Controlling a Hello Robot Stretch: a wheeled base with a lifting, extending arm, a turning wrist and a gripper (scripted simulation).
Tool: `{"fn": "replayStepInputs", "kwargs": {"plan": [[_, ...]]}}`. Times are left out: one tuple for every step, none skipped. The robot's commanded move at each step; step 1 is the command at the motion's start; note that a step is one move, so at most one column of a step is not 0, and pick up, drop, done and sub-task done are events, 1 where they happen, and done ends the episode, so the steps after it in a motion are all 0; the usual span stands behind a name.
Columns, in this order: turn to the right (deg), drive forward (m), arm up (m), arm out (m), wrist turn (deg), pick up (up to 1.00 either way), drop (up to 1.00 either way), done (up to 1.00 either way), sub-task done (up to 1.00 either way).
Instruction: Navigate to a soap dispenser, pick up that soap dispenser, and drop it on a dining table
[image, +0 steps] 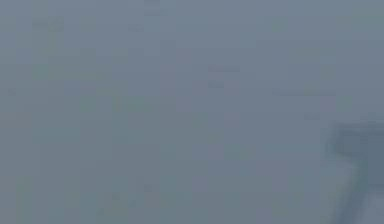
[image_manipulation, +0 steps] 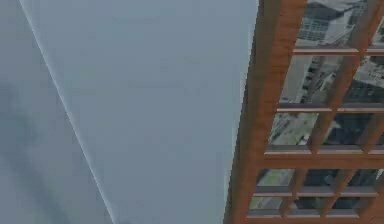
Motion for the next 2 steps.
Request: {"fn": "replayStepInputs", "kwargs": {"plan": [[-45.0,0.00,0.00,0.00,0.0,0.00,0.00,0.00,0.00],[-45.0,0.00,0.00,0.00,0.0,0.00,0.00,0.00,0.00]]}}
